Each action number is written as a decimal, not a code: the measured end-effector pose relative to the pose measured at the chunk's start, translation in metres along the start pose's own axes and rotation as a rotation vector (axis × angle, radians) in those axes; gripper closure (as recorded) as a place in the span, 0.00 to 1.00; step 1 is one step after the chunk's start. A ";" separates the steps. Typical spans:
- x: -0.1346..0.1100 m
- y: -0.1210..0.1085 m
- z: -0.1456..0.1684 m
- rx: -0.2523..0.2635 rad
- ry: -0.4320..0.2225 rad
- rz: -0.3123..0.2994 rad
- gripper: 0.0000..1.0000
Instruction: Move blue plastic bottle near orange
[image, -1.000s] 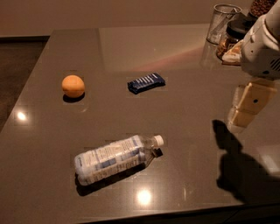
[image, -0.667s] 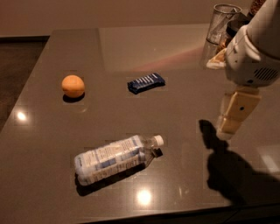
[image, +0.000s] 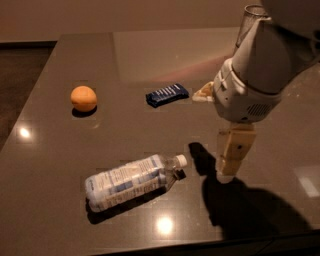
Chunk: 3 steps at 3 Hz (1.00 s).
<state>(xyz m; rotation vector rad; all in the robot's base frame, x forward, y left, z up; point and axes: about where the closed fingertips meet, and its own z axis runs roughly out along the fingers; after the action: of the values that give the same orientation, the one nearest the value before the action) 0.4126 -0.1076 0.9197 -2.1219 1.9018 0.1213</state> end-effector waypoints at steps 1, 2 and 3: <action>-0.023 0.004 0.013 -0.025 -0.029 -0.072 0.00; -0.026 0.005 0.015 -0.037 -0.040 -0.081 0.00; -0.027 0.005 0.019 -0.058 -0.056 -0.083 0.00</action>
Offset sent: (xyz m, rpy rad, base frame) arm -0.0057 0.0255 -0.0068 0.0161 0.0075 0.0796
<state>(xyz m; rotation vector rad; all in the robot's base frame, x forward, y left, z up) 0.4066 -0.0769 0.9078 -2.2070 1.7968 0.2186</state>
